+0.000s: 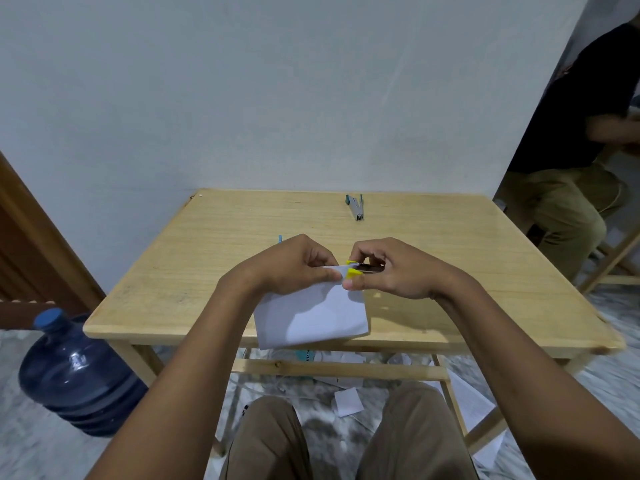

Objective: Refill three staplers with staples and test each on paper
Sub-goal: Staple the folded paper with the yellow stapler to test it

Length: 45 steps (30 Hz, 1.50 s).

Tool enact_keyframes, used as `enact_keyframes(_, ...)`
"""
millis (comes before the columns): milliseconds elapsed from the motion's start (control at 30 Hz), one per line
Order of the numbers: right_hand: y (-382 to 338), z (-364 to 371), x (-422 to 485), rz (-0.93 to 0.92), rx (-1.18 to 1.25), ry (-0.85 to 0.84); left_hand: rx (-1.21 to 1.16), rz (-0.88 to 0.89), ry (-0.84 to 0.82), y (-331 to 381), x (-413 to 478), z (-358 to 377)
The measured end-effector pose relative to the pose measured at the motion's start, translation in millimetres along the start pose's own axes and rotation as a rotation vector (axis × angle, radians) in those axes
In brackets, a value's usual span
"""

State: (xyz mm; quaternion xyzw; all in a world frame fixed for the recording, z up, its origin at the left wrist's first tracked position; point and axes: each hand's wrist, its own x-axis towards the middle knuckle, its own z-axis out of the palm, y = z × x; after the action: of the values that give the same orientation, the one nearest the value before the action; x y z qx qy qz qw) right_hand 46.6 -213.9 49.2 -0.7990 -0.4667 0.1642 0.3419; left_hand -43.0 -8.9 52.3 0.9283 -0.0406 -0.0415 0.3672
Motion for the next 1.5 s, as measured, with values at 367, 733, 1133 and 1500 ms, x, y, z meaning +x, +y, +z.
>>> enact_keyframes(367, 23, 2, -8, 0.319, 0.410, 0.390, -0.230, -0.109, 0.147, -10, -3, 7)
enact_keyframes(733, 60, 3, 73, 0.452, 0.131, 0.437, -0.392, -0.357, 0.224, -41, 17, 10)
enact_keyframes(1133, 83, 11, 202, 0.575, -0.358, 0.470, -0.388, -0.387, 0.132, -60, 33, 16)
enact_keyframes(1500, 87, 8, 176, 0.508, -0.132, 0.506, -0.377, -0.380, 0.143, -65, 36, 20)
